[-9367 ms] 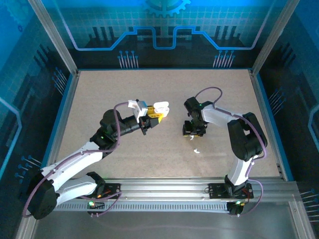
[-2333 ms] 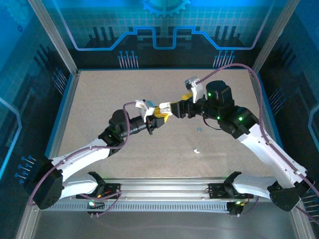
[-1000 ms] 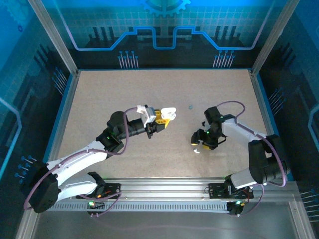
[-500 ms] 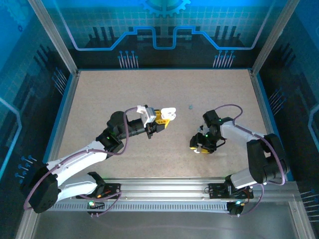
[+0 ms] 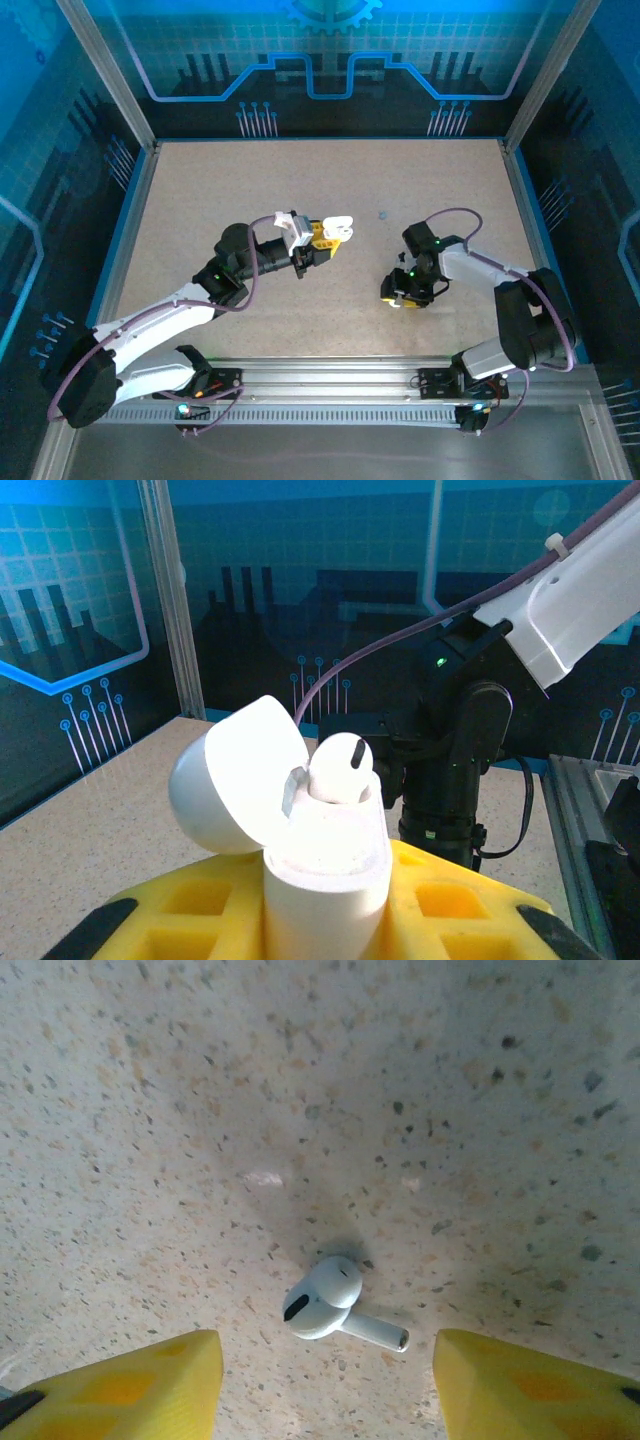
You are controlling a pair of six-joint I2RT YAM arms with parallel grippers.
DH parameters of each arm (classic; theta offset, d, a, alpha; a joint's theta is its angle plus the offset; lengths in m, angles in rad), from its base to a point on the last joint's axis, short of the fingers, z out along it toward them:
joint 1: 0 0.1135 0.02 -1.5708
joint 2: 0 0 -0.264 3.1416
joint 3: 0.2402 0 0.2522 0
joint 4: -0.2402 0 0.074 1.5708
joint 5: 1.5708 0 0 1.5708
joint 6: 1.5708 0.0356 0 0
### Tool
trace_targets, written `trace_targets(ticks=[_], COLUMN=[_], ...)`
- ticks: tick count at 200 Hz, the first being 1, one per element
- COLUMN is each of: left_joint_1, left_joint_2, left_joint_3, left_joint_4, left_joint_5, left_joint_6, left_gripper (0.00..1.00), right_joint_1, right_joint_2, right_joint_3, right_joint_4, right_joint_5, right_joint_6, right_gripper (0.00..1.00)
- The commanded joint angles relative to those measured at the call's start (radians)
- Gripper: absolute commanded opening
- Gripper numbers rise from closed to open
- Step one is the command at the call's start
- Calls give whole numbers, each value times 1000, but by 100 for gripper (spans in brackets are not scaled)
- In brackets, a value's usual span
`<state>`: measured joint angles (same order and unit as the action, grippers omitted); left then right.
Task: Insert wireless bluetooth earbuds into charging case
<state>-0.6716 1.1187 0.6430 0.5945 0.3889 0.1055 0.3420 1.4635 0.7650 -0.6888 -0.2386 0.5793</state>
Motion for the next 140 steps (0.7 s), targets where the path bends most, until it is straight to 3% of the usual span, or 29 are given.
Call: trace_targets(ticks=[1,67,140], left_joint_1=[-9,-9,-9], left_joint_2=[-9,-12,-13], left_joint_3=[24,25,18], left_joint_4=[8,5,5], left_joint_5=[-9,-10,-13], left_joint_6=[-2,-13,-15], left_gripper=[26,27,26], right_joint_1=[12,38,84], right_joint_2=[-8,82,34], right_joint_3=[34,30,3], right_joint_4=[2,25,-17], right_joint_5=[30,10,14], right_joint_6=[-20,-19,22], right_gripper=[59,56,54])
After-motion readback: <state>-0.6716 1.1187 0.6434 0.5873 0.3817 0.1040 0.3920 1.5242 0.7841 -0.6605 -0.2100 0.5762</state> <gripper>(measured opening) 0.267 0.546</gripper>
